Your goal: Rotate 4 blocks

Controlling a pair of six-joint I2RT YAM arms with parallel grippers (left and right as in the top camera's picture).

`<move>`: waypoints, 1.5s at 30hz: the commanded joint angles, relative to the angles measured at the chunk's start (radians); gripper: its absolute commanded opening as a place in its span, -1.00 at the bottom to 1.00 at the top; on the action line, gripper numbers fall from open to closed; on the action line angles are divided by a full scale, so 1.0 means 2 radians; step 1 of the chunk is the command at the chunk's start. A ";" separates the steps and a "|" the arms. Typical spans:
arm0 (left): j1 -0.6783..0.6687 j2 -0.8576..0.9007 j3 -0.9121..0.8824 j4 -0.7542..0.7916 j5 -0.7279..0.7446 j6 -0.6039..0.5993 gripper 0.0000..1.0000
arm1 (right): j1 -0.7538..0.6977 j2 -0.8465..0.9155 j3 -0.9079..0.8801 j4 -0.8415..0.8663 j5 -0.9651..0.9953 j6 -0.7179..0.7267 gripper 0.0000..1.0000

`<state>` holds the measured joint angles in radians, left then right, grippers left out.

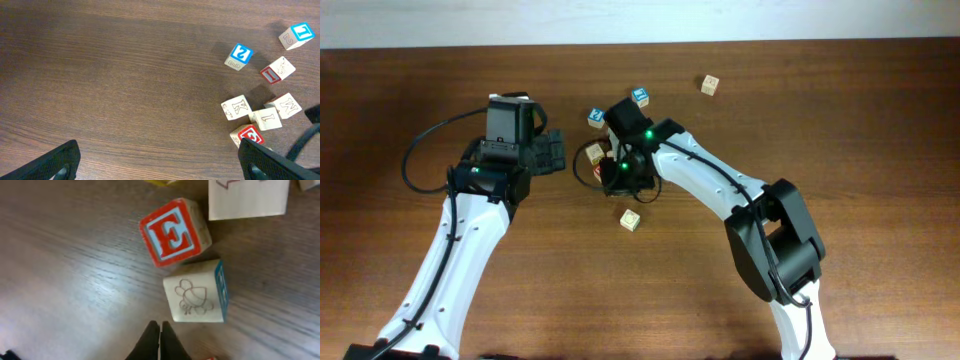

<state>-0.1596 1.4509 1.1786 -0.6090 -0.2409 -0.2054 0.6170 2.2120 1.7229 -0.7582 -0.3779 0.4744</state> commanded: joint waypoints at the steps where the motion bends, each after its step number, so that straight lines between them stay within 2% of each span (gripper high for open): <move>1: 0.003 -0.010 0.010 0.000 -0.005 0.001 0.98 | 0.010 0.005 -0.018 0.015 0.046 0.033 -0.91; 7: 0.003 -0.010 0.010 0.000 -0.005 0.001 0.98 | 0.008 0.009 -0.018 0.016 0.141 0.033 -0.90; 13: 0.003 -0.010 0.010 0.000 -0.005 0.001 0.98 | -0.068 0.009 -0.017 0.018 0.140 0.032 -0.84; 15: 0.003 -0.010 0.010 0.000 -0.005 0.001 0.99 | -0.081 0.009 -0.009 0.017 0.111 0.008 -0.80; 17: 0.003 -0.010 0.010 0.000 -0.005 0.001 0.98 | -0.086 0.006 0.021 -0.013 0.051 -0.035 -0.63; 19: 0.003 -0.010 0.010 0.000 -0.005 0.001 0.98 | -0.083 -0.005 0.061 -0.083 -0.016 -0.067 -0.44; 21: 0.003 -0.010 0.010 0.000 -0.005 0.001 0.98 | -0.068 -0.009 0.073 -0.163 -0.055 -0.077 -0.40; 22: 0.003 -0.010 0.010 0.000 -0.005 0.001 0.99 | -0.056 -0.007 0.068 -0.193 -0.054 -0.077 -0.35; 25: 0.003 -0.010 0.010 0.000 -0.005 0.001 0.98 | -0.015 -0.006 0.036 -0.215 -0.038 -0.076 0.13; 26: 0.003 -0.010 0.010 0.000 -0.005 0.001 0.99 | -0.006 -0.006 0.025 -0.213 -0.017 -0.063 0.22; 28: 0.003 -0.010 0.010 0.000 -0.005 0.001 0.98 | 0.002 -0.006 0.011 -0.209 0.039 -0.034 0.30; 30: 0.003 -0.010 0.010 0.000 -0.005 0.001 0.98 | 0.007 -0.006 -0.004 -0.183 0.055 -0.015 0.33; 32: 0.003 -0.010 0.010 0.000 -0.005 0.001 0.98 | 0.009 -0.006 -0.020 -0.159 0.064 0.013 0.31; 39: 0.003 -0.010 0.010 0.000 -0.005 0.001 0.98 | 0.007 -0.002 -0.031 -0.135 0.070 0.019 -0.20; 40: 0.003 -0.010 0.010 0.000 -0.005 0.001 0.98 | 0.004 -0.002 -0.029 -0.134 0.070 0.018 -0.22; 42: 0.003 -0.010 0.010 0.000 -0.005 0.001 0.98 | -0.020 -0.002 -0.019 -0.126 0.077 0.016 -0.40; 45: 0.003 -0.010 0.010 0.000 -0.005 0.001 0.98 | -0.050 -0.002 -0.016 -0.082 0.078 0.000 -0.43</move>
<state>-0.1596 1.4509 1.1786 -0.6094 -0.2405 -0.2054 0.5690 2.2173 1.6756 -0.9741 -0.2539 0.5037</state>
